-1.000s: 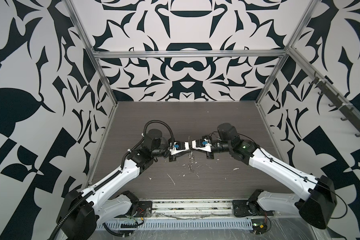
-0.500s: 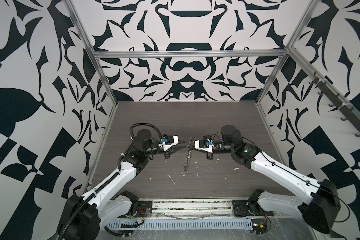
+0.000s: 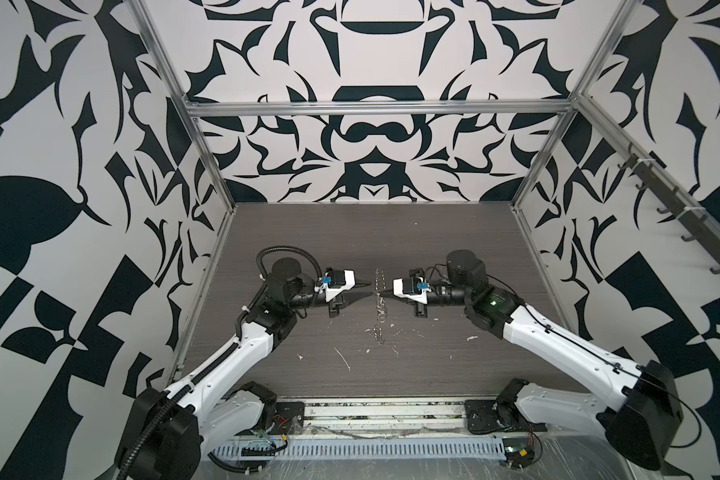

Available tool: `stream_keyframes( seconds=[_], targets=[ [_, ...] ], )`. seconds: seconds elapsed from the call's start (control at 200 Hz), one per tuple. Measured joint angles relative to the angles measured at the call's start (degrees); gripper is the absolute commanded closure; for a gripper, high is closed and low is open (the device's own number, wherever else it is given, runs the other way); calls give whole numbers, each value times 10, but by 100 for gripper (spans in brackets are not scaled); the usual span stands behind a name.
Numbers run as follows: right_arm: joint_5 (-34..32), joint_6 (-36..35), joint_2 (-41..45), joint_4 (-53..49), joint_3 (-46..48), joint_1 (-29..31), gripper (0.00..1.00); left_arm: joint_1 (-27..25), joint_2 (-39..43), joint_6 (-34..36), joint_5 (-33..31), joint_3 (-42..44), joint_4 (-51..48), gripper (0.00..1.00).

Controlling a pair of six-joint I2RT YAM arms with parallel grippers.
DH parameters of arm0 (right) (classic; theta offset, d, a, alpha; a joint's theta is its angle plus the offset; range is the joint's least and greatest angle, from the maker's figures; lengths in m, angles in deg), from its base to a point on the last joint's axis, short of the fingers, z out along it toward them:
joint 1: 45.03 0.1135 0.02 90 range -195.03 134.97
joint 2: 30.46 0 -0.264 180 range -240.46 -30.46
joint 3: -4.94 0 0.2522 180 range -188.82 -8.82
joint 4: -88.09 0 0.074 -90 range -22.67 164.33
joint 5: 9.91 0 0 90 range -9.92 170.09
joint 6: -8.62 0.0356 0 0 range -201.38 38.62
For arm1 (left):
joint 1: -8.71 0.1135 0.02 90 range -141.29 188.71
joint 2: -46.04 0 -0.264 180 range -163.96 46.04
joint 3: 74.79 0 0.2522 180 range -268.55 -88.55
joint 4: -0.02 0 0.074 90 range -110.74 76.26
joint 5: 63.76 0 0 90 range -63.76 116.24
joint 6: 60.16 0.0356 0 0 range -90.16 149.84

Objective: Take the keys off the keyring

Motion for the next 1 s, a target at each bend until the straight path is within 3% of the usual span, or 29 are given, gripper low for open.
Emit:
stream_keyframes(
  seconds=[0.585,1.0],
  targets=[
    [5,44,4,79,10,-3,100,2,-55,-103,57,31,187,78],
    [17,56,4,101,11,-3,100,2,-86,-162,62,31,290,82]
  ],
)
